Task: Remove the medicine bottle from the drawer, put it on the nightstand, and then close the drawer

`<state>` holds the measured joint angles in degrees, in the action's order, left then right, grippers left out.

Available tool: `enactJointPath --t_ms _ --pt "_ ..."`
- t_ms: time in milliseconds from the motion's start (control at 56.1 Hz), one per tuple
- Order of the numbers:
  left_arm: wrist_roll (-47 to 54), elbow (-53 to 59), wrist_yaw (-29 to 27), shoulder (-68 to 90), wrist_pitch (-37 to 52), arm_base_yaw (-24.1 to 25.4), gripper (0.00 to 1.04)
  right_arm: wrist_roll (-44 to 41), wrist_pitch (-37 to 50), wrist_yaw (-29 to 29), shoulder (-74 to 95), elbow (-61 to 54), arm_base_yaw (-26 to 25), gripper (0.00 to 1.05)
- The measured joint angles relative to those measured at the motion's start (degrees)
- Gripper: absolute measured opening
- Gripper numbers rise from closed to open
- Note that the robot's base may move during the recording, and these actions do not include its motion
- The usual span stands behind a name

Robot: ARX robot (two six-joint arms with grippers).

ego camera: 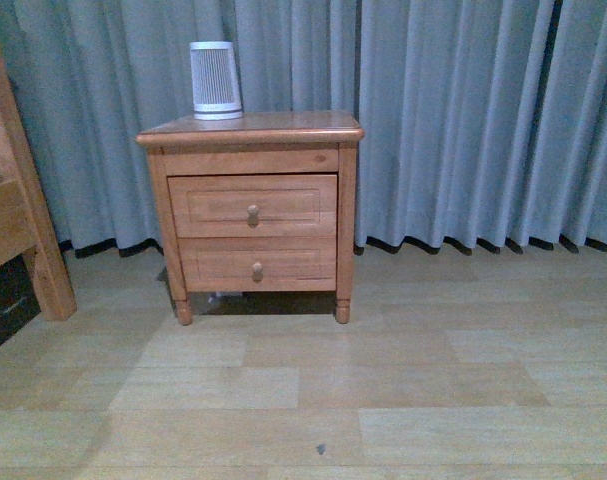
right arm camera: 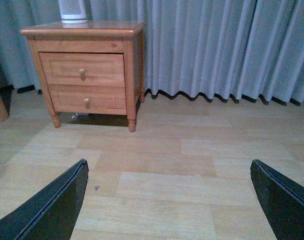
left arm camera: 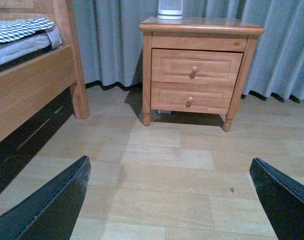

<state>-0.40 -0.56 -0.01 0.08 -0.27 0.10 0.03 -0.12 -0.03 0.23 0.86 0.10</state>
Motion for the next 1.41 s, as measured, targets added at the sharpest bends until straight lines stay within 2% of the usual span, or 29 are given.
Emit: enactJointPath --t_ms 1408 --pt "0.0 0.0 0.0 0.0 0.0 0.0 0.98 0.0 0.0 0.0 0.0 0.0 0.0 0.98"
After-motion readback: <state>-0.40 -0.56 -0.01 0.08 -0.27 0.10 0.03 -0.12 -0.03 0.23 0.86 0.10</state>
